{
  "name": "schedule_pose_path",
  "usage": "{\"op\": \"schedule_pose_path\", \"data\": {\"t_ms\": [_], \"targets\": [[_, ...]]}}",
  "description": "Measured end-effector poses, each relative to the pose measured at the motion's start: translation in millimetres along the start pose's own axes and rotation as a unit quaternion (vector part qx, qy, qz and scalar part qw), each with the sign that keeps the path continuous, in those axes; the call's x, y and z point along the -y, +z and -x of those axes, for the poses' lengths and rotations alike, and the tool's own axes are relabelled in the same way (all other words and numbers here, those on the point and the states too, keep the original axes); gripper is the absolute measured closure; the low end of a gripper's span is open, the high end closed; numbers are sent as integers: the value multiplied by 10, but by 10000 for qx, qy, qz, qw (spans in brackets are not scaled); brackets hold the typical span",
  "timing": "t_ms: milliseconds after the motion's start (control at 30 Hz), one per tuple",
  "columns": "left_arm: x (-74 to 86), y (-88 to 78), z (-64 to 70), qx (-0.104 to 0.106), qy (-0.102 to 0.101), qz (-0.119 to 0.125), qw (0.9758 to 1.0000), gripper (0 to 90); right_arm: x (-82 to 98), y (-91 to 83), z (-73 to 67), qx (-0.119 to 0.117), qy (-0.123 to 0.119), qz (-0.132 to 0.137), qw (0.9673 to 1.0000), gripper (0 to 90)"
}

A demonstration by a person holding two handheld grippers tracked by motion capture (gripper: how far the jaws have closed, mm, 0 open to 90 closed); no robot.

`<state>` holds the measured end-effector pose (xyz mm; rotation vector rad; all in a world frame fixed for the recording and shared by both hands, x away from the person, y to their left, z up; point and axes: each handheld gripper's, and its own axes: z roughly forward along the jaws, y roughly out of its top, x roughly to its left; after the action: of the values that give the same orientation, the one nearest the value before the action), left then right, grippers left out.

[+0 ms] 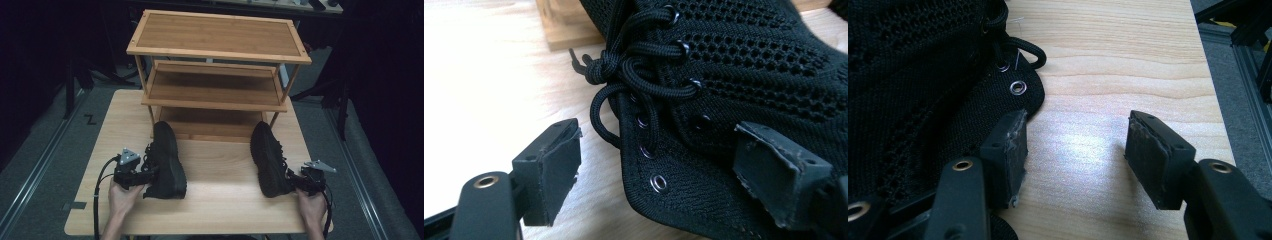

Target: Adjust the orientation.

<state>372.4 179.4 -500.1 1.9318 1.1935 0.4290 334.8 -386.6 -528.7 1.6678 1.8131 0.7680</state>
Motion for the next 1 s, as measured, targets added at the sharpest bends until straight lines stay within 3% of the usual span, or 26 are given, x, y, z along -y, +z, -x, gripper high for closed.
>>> {"op": "schedule_pose_path", "data": {"t_ms": [367, 467, 1000], "targets": [[-150, 99, 150, 21, 210, -18, 9998, 232, 0, 0, 0, -5, -10, 3, 10000, 425], [-179, 123, 191, 122, 164, 81, 9998, 237, 0, 0, 0, -8, -8, 1, 10000, 425], [-342, 253, 395, 135, 267, -8, 9996, 265, 1, -1, -1, -18, -12, 0, 10000, 425]]}}
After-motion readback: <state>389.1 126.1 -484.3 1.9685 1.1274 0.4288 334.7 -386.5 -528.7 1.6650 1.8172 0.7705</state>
